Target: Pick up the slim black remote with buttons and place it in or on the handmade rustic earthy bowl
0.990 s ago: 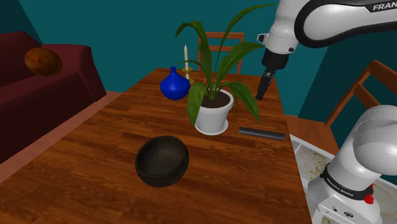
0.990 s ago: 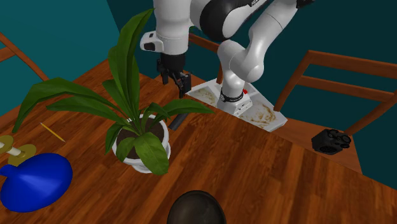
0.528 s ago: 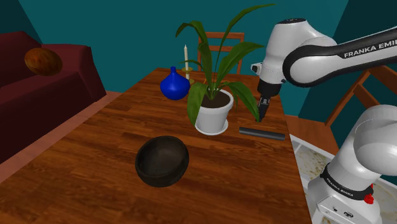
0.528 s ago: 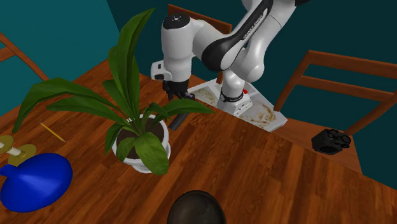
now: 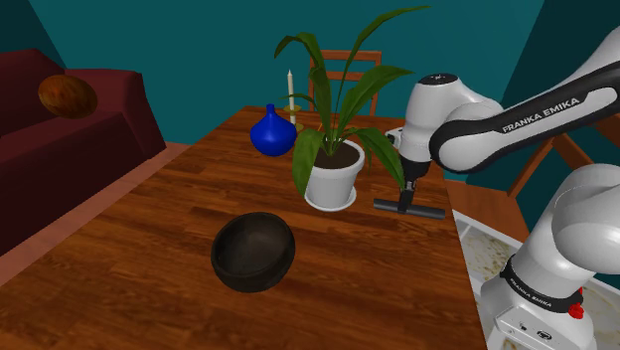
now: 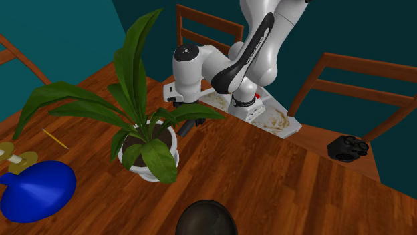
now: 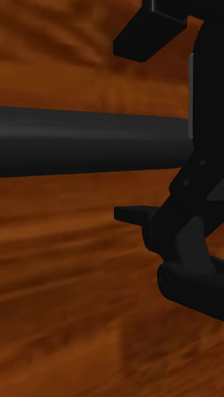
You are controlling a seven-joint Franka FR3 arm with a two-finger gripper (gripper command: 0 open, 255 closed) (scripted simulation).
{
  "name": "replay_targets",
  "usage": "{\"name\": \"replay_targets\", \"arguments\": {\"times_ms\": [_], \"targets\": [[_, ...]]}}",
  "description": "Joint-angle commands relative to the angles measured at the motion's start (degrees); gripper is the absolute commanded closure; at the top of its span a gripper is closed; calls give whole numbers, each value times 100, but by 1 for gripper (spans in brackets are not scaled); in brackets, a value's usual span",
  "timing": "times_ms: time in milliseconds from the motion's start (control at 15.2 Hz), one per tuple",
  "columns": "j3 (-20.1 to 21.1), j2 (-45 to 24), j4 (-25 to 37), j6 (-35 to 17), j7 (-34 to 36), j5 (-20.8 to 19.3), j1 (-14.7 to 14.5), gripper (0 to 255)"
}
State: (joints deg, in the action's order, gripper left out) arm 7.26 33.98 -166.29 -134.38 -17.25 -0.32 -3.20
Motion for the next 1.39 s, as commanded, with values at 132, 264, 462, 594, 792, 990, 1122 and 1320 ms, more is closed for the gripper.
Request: {"name": "replay_targets", "arguments": {"times_ms": [132,264,462,594,792,990,1122,1320], "targets": [[27,-324,-139,-466,28,-37,41,0],[31,-375,-156,-534,32,-43,49,0],[31,-376,-156,-535,32,-44,49,0],[31,-376,-156,-535,32,-44,49,0],[31,-374,-156,-533,32,-43,49,255],[26,-383,-159,-546,25,-49,56,255],[31,-390,-153,-546,32,-46,52,255],[35,-375,-156,-535,30,-41,52,255]]}}
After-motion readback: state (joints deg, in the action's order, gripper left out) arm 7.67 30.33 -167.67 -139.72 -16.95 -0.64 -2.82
